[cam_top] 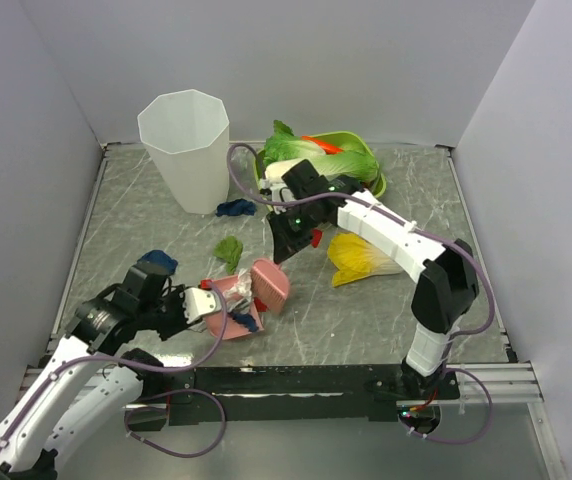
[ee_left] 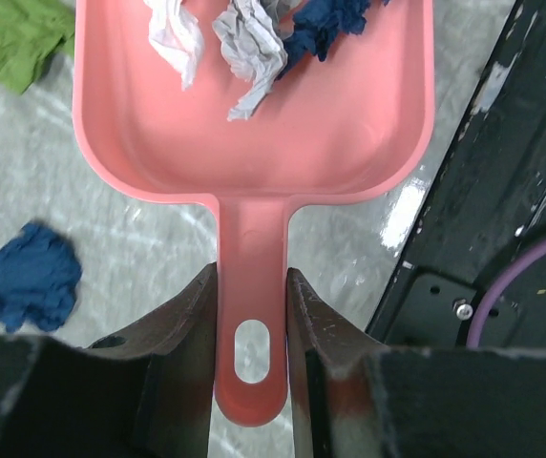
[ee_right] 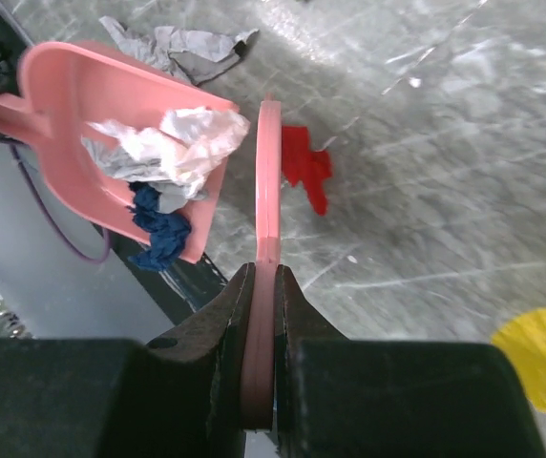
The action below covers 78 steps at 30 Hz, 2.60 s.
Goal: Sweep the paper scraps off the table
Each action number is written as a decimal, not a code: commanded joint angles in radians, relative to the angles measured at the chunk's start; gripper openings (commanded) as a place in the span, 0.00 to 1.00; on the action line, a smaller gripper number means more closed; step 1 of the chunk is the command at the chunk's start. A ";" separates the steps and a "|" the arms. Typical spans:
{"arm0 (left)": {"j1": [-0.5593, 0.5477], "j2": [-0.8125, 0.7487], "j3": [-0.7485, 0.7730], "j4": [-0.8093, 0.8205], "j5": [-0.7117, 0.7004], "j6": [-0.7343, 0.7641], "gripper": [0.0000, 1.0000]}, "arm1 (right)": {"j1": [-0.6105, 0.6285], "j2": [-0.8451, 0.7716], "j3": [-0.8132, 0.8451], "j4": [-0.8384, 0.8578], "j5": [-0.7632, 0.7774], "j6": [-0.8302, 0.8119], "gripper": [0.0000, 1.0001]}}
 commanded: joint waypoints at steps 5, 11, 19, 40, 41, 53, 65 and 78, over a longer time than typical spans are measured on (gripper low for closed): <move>0.004 -0.001 0.064 -0.095 -0.035 0.052 0.01 | 0.027 0.066 -0.001 -0.010 0.096 0.048 0.00; 0.004 0.016 0.038 -0.066 -0.012 0.111 0.01 | -0.042 0.002 -0.067 -0.041 0.164 0.005 0.00; 0.004 0.137 -0.028 0.075 0.035 0.134 0.01 | -0.079 -0.156 -0.082 -0.073 0.147 -0.084 0.00; 0.006 0.280 -0.160 0.402 0.023 0.042 0.01 | -0.082 -0.153 -0.142 -0.019 0.480 -0.113 0.00; 0.004 0.284 -0.163 0.405 0.028 0.036 0.01 | -0.080 -0.141 -0.142 -0.021 0.477 -0.110 0.00; 0.003 0.462 -0.092 0.445 0.062 0.009 0.01 | 0.012 -0.056 -0.059 -0.030 0.273 -0.040 0.00; 0.001 0.564 -0.058 0.560 0.108 -0.037 0.01 | 0.038 -0.142 -0.074 -0.027 0.181 -0.044 0.00; 0.001 0.545 -0.081 0.551 0.120 -0.020 0.01 | 0.024 -0.227 -0.087 -0.022 0.403 -0.132 0.00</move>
